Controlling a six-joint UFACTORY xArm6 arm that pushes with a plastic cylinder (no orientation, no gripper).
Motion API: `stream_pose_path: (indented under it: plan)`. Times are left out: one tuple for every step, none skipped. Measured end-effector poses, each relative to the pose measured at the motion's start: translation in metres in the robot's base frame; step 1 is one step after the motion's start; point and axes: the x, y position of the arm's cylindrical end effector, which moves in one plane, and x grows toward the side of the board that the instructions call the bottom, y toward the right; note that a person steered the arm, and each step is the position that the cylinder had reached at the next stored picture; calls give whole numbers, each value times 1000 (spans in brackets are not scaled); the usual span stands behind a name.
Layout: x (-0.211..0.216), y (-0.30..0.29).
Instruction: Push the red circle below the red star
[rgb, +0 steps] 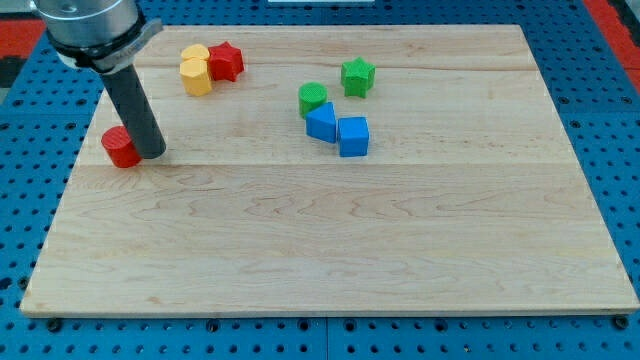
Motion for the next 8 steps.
stream_pose_path:
  plan:
    - [35, -20]
    - [-2, -84]
    - [-57, 18]
    - [-63, -21]
    - [-22, -10]
    - [11, -9]
    - [-9, 40]
    - [-63, 46]
